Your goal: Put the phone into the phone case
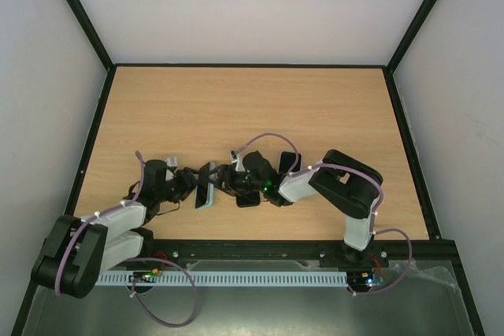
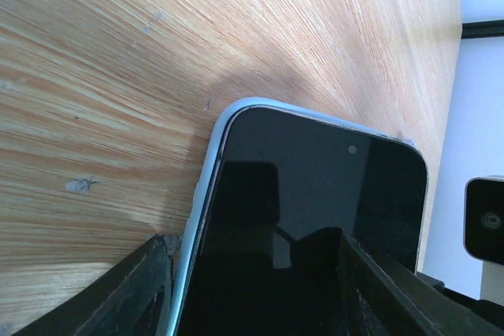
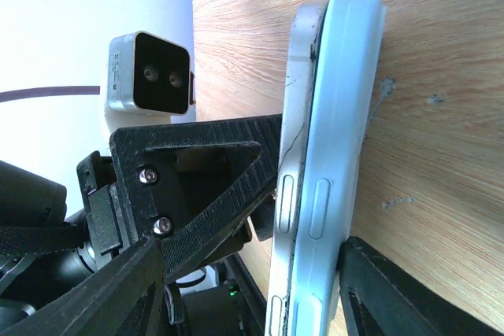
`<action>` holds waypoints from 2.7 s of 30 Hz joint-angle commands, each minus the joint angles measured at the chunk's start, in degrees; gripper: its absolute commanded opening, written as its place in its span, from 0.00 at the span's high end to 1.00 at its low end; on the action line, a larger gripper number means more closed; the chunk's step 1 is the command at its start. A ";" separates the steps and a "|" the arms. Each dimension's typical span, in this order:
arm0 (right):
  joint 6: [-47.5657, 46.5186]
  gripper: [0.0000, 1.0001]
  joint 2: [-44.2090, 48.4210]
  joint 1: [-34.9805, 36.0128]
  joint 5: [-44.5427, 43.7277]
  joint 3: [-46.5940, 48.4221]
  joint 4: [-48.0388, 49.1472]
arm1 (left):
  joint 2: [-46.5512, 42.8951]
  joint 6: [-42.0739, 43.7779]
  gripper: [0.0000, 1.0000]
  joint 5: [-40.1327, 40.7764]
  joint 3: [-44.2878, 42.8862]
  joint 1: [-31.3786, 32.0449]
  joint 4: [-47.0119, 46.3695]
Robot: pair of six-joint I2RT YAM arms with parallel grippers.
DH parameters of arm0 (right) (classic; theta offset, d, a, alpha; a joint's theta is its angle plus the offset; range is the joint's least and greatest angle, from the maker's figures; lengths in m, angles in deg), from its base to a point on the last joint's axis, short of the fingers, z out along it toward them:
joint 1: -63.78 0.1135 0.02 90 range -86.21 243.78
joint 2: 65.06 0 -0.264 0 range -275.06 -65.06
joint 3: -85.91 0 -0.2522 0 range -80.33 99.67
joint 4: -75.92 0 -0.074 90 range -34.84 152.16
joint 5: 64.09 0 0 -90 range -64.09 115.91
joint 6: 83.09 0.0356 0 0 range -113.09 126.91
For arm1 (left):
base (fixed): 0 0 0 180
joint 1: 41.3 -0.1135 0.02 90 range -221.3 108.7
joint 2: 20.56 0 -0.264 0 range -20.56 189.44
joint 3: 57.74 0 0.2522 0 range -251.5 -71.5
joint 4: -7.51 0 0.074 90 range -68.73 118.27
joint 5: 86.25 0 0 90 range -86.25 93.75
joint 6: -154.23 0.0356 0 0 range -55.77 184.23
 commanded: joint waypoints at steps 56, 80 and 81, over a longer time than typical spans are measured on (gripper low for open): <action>-9.95 0.98 24.43 -0.63 -7.15 -12.16 -0.79 | -13.41 -0.98 0.32 -18.49 -1.23 2.80 -2.05; -7.55 0.44 31.82 -0.74 -3.20 -19.39 5.18 | -12.96 -14.85 0.97 -24.08 1.04 5.54 -29.55; -6.97 0.43 31.53 -0.72 -2.62 -19.82 5.94 | -12.44 -15.12 0.98 -24.09 0.65 5.72 -30.42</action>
